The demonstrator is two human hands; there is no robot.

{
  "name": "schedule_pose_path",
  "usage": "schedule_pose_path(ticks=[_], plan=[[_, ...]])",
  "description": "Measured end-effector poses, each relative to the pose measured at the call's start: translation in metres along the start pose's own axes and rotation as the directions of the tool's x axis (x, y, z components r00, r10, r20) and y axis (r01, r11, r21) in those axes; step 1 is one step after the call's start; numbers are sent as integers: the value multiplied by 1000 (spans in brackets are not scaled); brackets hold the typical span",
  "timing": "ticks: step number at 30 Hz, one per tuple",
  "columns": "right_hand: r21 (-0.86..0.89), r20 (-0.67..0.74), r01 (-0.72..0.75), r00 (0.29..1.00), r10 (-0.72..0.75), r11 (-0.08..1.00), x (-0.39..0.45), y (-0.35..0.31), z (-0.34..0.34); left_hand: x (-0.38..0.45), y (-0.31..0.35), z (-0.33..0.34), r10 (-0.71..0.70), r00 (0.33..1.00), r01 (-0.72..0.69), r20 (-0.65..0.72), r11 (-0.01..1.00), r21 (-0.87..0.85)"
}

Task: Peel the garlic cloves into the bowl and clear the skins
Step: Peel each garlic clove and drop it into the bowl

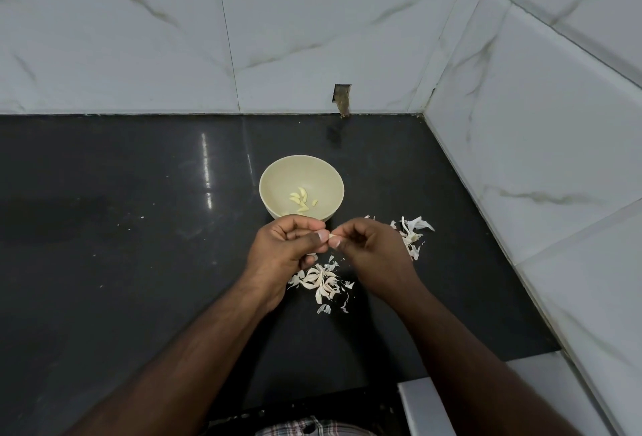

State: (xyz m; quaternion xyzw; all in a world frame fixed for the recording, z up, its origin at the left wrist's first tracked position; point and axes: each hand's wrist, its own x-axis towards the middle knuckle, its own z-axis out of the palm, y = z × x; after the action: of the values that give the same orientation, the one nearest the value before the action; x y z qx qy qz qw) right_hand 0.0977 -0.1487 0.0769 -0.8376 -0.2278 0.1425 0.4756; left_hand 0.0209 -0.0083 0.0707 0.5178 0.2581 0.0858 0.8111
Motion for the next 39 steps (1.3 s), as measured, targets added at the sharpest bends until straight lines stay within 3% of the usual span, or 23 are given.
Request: schedule_pose_path(ticks=[7,12,18,23,29,33,39], plan=[[120,33,-20,999,16,993,-1,-4,-3,2,2,-1,5,1000,-5,-2,999,-37],[-2,3,-3,1000,3,1000,1,-1,-2,2,0,0,5,1000,-6,-17,1000,-23],[78,-1,-11,1000,12,997,-1,0,-1,2,0,-1,16,999,-17,-41,999,-27],[-50,-26,43,999,-44,998,2,-3,2,0,-1,0,24,999,-24,-37,1000,6],[259,98,-106,992,83,960,3,-6,0,1,2,-3,14,999,-16,-40,999,-44],[259,58,-99,995,86,961,4,-8,2,2,2,-3,12,999,-14,-35,999,-51],[373,179,-239,967,183,896,6,-7,3,5,1,-6,2,999,-4,-39,999,-46]])
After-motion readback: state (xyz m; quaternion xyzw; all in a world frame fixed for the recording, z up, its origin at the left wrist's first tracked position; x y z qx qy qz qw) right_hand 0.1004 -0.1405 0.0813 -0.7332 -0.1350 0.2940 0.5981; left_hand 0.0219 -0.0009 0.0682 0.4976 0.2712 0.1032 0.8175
